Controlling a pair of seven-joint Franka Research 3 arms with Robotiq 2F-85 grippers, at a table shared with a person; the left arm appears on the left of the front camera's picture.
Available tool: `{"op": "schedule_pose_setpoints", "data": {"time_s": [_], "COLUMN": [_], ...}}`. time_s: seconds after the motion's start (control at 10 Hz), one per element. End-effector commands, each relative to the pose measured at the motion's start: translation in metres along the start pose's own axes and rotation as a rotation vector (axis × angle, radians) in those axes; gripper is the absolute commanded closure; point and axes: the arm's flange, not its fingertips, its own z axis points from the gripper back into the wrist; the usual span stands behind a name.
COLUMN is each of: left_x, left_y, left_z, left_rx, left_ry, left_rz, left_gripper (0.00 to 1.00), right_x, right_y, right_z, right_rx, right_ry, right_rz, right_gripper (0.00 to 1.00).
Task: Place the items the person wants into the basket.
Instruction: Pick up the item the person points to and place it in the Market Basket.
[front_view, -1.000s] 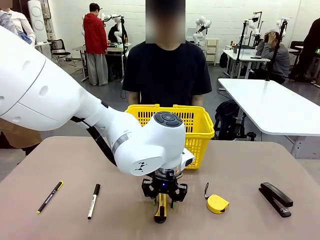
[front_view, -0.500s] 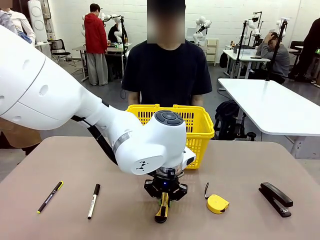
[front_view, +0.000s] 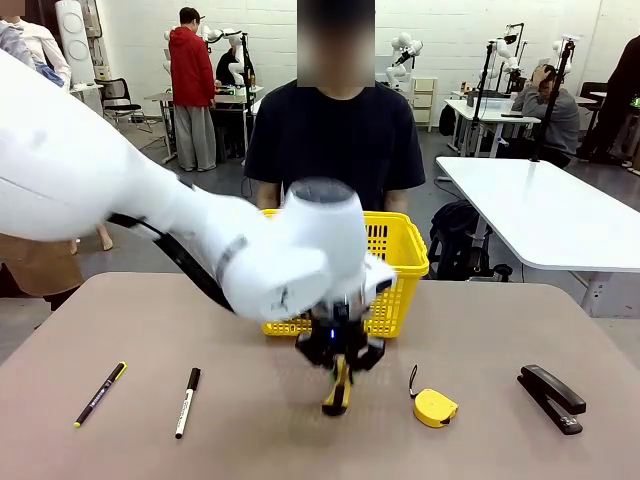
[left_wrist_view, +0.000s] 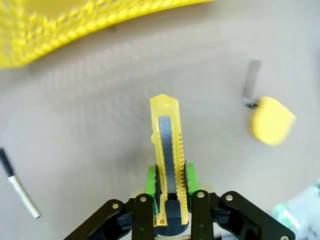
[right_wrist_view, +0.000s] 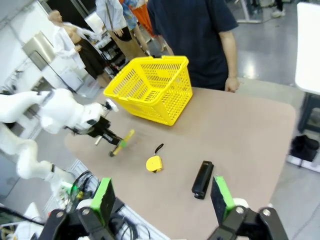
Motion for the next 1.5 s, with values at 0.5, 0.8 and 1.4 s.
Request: {"op": "schedule_pose_setpoints", "data": {"time_s": [0.5, 0.8, 1.4], "left_x": [0.080, 0.184, 0.225], "left_y": [0.047, 0.087, 0.105], "left_z": [0.202, 0.171, 0.063], "left_rx": [-0.058, -0.002, 0.126], "left_ry": [-0.142, -0.117, 0.028], "left_rz": [-0.536, -0.487, -0.484], "left_gripper": [0.91, 0.91, 0.91], "right_x": [0.003, 0.003, 0.003], "right_y": [0.001, 0.001, 0.001], "right_z": [0.000, 0.000, 0.000], "right_rx": [0.022, 0.022, 0.022], "right_ry": [-0.019, -0.019, -0.019], "right_rz": [0.010, 0.010, 0.010], "right_gripper": [0.00, 0.00, 0.00]}}
